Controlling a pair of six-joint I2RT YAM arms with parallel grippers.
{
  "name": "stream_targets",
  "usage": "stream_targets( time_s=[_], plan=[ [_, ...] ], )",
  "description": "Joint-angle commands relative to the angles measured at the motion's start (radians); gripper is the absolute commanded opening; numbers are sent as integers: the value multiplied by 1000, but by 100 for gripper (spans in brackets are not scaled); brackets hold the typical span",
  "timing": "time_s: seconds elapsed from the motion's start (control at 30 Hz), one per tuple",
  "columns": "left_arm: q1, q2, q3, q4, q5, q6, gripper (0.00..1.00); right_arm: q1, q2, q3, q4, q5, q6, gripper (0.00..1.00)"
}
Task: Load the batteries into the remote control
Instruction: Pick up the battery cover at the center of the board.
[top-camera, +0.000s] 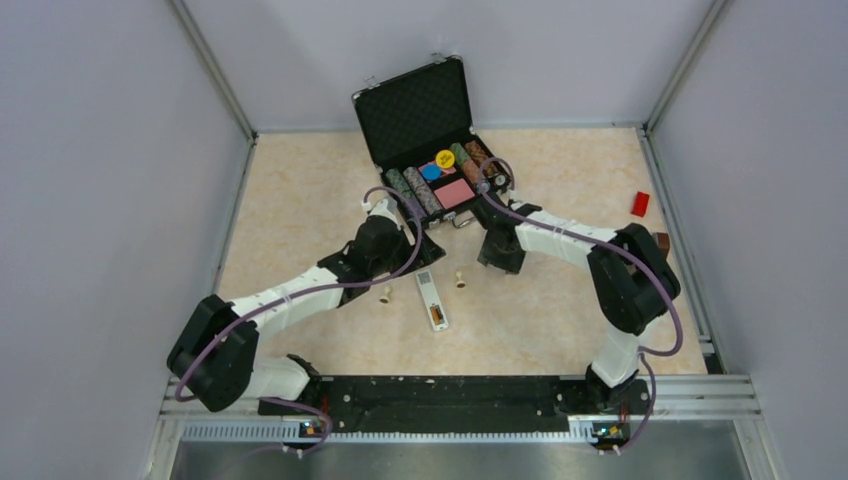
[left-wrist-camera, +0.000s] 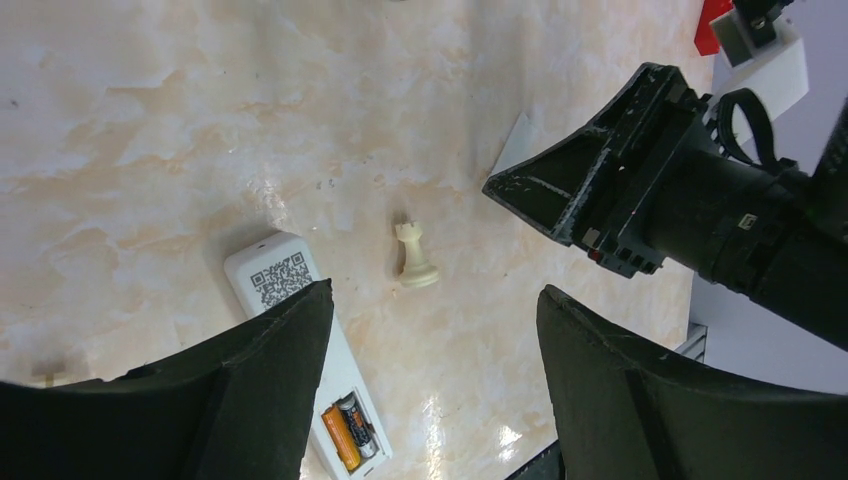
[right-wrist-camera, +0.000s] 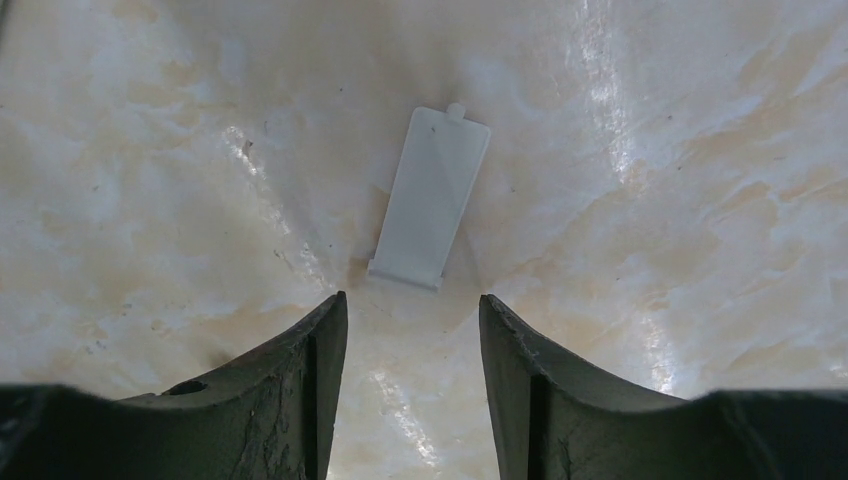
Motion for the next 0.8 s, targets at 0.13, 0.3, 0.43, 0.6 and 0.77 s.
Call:
stream_targets(
  time_s=[0.13, 0.3, 0.43, 0.6, 0.77],
  plan=[
    [8, -9, 32, 30, -38, 40, 79, 25, 40, 48, -36, 68, 159, 48],
    [14, -23, 20, 34, -37, 48, 79, 25, 50, 47, -47, 91, 195, 47],
    [15, -26, 15, 37, -37, 50, 79, 24, 81, 57, -52, 80, 210, 47],
    [17, -31, 11, 36, -38, 53, 79, 24, 110, 68, -55, 74, 220, 45],
    [18, -33, 7, 37, -67, 56, 78, 23, 117, 70, -64, 72, 226, 39]
  ],
)
